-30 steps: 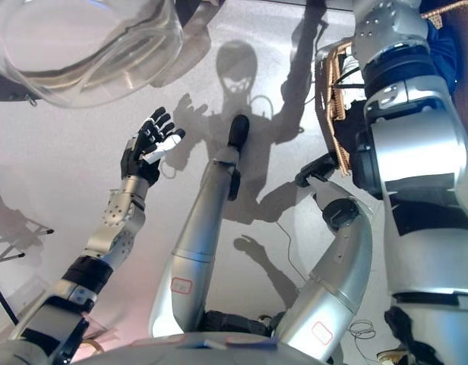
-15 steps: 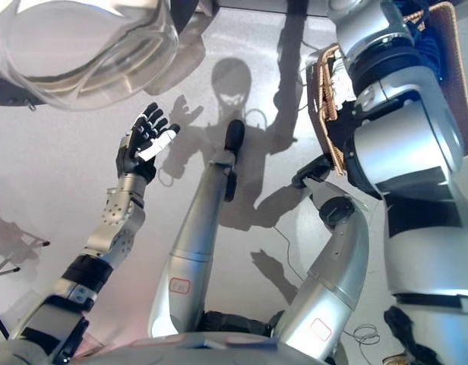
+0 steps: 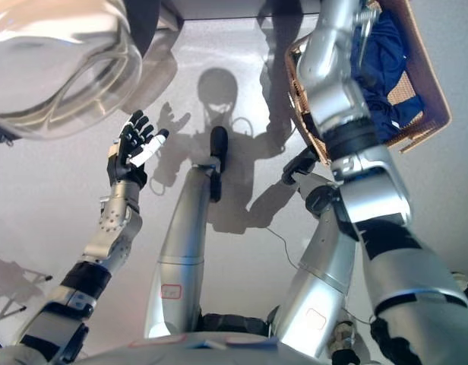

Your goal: Put the clothes in the basket into the washing machine.

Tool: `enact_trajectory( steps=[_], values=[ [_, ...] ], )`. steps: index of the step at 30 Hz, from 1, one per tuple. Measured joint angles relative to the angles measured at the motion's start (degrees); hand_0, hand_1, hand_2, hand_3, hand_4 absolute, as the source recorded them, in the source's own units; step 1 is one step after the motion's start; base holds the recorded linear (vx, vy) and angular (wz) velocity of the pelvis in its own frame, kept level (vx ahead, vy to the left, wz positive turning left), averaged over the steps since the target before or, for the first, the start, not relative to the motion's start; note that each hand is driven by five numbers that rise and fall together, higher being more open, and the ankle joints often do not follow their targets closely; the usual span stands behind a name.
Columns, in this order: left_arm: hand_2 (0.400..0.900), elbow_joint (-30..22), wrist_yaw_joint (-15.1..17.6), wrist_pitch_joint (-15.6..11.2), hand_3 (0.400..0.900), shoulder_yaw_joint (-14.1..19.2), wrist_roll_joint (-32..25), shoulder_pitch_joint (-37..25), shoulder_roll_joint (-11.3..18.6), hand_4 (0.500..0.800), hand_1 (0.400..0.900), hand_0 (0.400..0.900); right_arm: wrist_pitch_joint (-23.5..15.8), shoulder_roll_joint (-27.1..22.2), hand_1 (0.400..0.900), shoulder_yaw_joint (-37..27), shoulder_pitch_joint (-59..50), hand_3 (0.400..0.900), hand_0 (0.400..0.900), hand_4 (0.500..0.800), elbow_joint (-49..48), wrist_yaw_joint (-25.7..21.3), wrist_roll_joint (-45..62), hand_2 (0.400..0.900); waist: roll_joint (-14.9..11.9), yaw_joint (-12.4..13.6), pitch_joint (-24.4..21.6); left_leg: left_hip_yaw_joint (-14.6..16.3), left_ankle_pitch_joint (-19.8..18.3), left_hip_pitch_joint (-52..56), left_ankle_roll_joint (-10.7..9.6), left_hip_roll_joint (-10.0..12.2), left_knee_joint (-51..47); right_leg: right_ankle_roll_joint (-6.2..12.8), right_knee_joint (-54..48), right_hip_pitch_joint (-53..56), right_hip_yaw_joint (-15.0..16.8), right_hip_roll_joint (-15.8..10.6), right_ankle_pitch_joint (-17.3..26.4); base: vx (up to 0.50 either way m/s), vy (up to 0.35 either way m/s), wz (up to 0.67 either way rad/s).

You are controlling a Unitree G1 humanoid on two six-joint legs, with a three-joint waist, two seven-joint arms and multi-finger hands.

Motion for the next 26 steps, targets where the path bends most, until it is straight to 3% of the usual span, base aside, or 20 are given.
enact_trajectory(
  steps=[4,6,9,13,15,18,20,22,26],
  values=[
    [0.900,2.45,0.06,0.37,0.900,1.58,0.03,1.51,-2.56,0.800,0.900,0.900,-0.94,4.02,0.900,-2.70,12.62,0.900,0.900,0.800,-6.84,2.21,4.17,0.900,0.00,-2.04,0.00,1.76,-1.34,0.98,1.14,0.89,0.93,1.15,-1.04,0.33,1.68,1.13,0.92,-0.04,0.068,-0.27],
    [0.900,4.51,0.14,0.66,0.900,2.26,-0.01,1.45,-4.29,0.800,0.900,0.900,-3.60,6.20,0.900,-2.06,19.12,0.900,0.900,0.800,-9.24,4.38,8.66,0.900,0.00,-2.68,0.02,2.81,-1.24,3.21,1.51,2.20,-0.86,1.37,-4.61,2.71,1.40,2.77,2.74,-0.02,0.029,-0.26],
    [0.900,10.70,-0.29,1.47,0.900,3.66,-0.10,1.60,-9.18,0.800,0.900,0.900,-8.56,10.00,0.900,-0.48,30.21,0.900,0.900,0.800,-9.48,9.30,18.48,0.900,-0.18,-4.39,0.02,4.20,0.59,13.16,1.88,2.93,-9.68,3.71,-15.58,12.81,-0.05,5.21,6.71,0.04,0.020,-0.32],
    [0.900,18.33,-3.18,1.74,0.900,5.07,-0.51,2.84,-13.67,0.800,0.900,0.900,-13.53,13.16,0.900,-0.42,39.48,0.900,0.900,0.800,-4.97,14.66,31.17,0.900,-0.51,-6.13,-1.78,5.36,1.83,25.75,2.23,3.54,-19.78,8.83,-27.60,25.31,-2.00,7.52,9.83,0.09,-0.001,-0.14],
    [0.900,24.44,-5.28,1.92,0.900,6.41,-0.50,2.17,-14.82,0.800,0.900,0.900,-15.03,14.33,0.900,-2.01,42.97,0.900,0.900,0.800,0.45,16.85,36.00,0.900,-1.38,-7.84,-3.56,5.41,2.97,31.64,1.66,2.73,-24.09,8.61,-31.23,30.81,-2.23,8.05,11.82,0.17,-0.011,0.11],
    [0.900,32.40,-8.00,4.08,0.900,8.91,-0.43,2.61,-15.15,0.800,0.900,0.900,-15.20,15.04,0.900,-4.25,45.95,0.900,0.900,0.800,11.03,20.34,43.03,0.900,-2.50,-7.82,-6.61,5.23,3.62,42.90,0.60,2.76,-30.90,8.48,-37.14,41.48,-3.20,9.99,11.93,0.23,-0.009,0.03],
    [0.900,33.50,-9.24,4.17,0.900,9.87,-0.19,5.32,-15.20,0.800,0.900,0.900,-15.33,14.86,0.900,-5.73,49.47,0.900,0.900,0.800,14.14,21.88,45.00,0.900,-2.61,-7.92,-10.72,5.15,4.88,47.86,0.46,2.81,-35.23,8.14,-40.74,46.15,-4.09,11.13,12.20,0.20,0.015,0.01],
    [0.900,37.23,-11.05,4.31,0.900,11.16,0.96,5.55,-15.25,0.800,0.900,0.900,-15.42,14.68,0.900,-7.58,49.18,0.900,0.900,0.800,22.09,24.22,46.28,0.900,-2.83,-7.76,-11.58,5.23,6.17,55.94,-0.18,2.93,-40.45,6.28,-45.63,53.96,-5.22,12.58,13.68,0.20,0.006,-0.01],
    [0.900,42.31,-12.32,5.56,0.900,11.94,5.96,8.97,-15.11,0.800,0.900,0.900,-13.32,14.27,0.900,-7.84,52.89,0.900,0.900,0.800,32.45,26.95,44.06,0.900,-2.54,-7.21,-18.58,5.65,7.06,64.92,-1.04,3.69,-47.59,6.96,-53.20,62.90,-6.95,14.98,14.51,0.19,-0.008,0.05]
  ],
)
